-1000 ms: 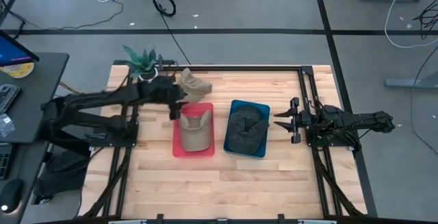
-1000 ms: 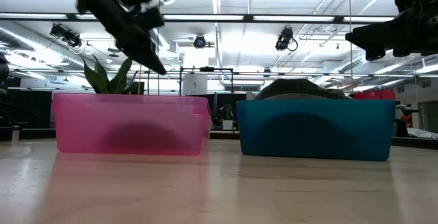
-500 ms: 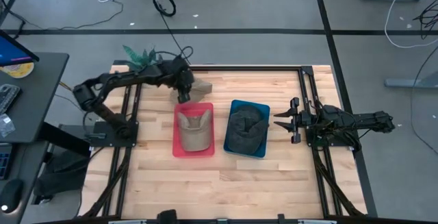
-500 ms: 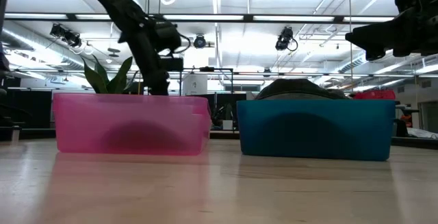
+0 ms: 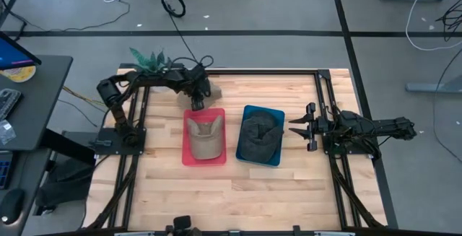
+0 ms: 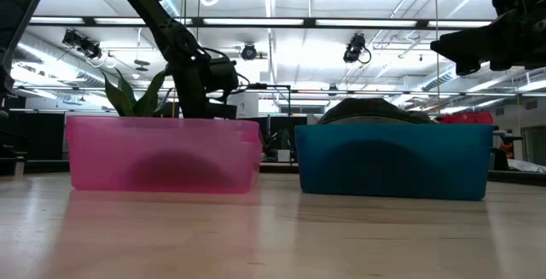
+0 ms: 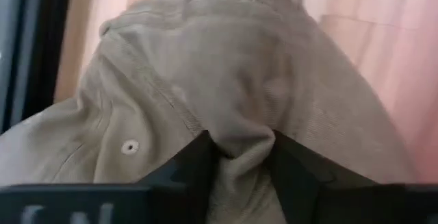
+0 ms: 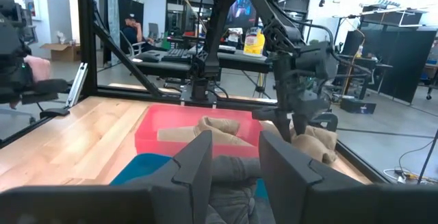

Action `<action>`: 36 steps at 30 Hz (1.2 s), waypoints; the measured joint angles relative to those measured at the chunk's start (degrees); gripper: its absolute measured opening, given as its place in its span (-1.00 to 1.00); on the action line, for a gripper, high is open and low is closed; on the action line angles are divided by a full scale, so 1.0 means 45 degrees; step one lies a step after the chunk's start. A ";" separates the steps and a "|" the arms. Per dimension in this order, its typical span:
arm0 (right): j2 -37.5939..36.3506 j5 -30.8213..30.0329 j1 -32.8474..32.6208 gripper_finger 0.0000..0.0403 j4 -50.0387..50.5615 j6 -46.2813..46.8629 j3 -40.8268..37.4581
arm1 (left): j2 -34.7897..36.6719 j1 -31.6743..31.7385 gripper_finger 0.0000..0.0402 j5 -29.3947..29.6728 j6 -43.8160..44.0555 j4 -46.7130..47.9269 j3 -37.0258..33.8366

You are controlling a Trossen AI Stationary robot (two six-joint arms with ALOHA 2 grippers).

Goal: Pick & Place hat
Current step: Put the brown cap into the red bin

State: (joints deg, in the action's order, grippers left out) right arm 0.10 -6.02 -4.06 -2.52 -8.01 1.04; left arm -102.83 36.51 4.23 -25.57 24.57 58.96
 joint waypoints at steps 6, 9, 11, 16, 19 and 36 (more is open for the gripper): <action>0.0000 -0.0002 0.0001 -0.39 0.0002 0.0001 0.0000 | 0.0134 -0.0004 -0.92 0.0273 -0.0032 0.0822 0.0495; 0.0000 -0.0006 -0.0004 -0.39 0.0003 -0.0003 0.0000 | 0.0429 -0.0138 -0.95 0.1414 0.0510 0.1647 0.1198; 0.0000 -0.0002 -0.0004 -0.39 0.0000 0.0000 0.0000 | 0.0785 -0.0293 -0.95 0.1880 0.0893 0.2200 0.1747; 0.0000 0.0000 -0.0004 -0.39 0.0000 0.0000 0.0000 | 0.1719 -0.1094 -0.95 0.2493 0.2523 0.3527 0.3033; 0.0000 -0.0005 0.0001 -0.39 0.0000 0.0000 0.0000 | 0.2187 -0.1748 -0.95 0.2969 0.3942 0.4540 0.3802; 0.0000 -0.0005 -0.0001 -0.39 0.0000 -0.0003 0.0001 | 0.2939 -0.8030 -0.95 0.4079 1.1349 0.7634 0.4726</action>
State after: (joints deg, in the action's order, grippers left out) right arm 0.10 -6.04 -4.06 -2.52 -8.03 1.04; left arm -89.60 0.37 22.59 25.50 58.92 80.23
